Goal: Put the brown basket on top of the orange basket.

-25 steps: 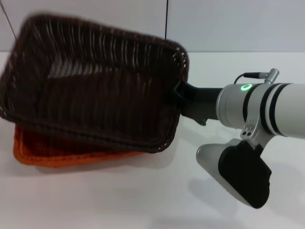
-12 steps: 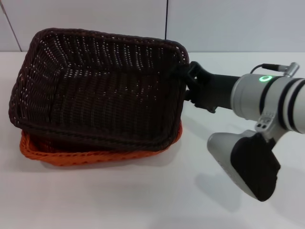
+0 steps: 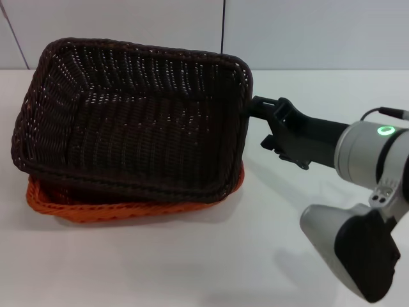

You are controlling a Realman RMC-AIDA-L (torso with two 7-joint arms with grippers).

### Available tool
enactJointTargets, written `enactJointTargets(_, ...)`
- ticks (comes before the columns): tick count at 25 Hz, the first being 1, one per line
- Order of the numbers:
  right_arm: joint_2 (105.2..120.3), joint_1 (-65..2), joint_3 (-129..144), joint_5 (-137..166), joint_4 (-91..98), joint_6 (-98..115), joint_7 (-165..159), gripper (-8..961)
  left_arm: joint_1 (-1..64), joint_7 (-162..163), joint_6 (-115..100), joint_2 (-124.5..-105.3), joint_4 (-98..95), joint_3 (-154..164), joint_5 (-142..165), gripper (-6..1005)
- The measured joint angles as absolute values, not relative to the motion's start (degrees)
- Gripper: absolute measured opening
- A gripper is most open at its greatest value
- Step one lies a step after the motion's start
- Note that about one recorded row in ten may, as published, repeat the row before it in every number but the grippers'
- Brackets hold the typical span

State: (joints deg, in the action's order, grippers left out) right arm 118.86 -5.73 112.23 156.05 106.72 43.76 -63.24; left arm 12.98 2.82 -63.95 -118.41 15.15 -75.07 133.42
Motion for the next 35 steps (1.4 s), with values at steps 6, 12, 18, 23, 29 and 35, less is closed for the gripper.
enactJointTargets(6, 119.42, 0.6, 113.4, 156.6, 108.2, 33.1, -63.4, 685, 13.0, 2.5, -63.9, -118.5, 15.2, -75.0, 133.4, 801)
enactJointTargets(12, 119.77, 4.9, 112.2, 156.3, 104.2, 11.1, -71.8, 685, 13.0, 2.4, -64.2, -118.2, 15.0, -76.2, 133.4, 801)
enactJointTargets(18, 119.23, 3.6, 108.7, 144.4, 91.2, -16.6, -86.3, 684, 13.0, 2.5, -64.3, -118.13, 15.1, -78.2, 133.4, 801)
enactJointTargets(23, 119.13, 0.2, 109.8, 138.5, 76.1, -38.1, -97.8, 684, 13.5, 2.3, -64.8, -118.12, 15.4, -78.0, 133.7, 801)
enactJointTargets(29, 119.0, -2.7, 112.2, 139.1, 56.9, -61.4, -129.5, 684, 14.5, 2.2, -64.6, -118.01, 14.9, -78.0, 133.9, 801)
enactJointTargets(35, 119.25, -10.2, 115.0, 139.1, 29.4, -83.5, -158.6, 684, 14.6, 2.2, -64.8, -117.94, 14.8, -77.6, 133.9, 801)
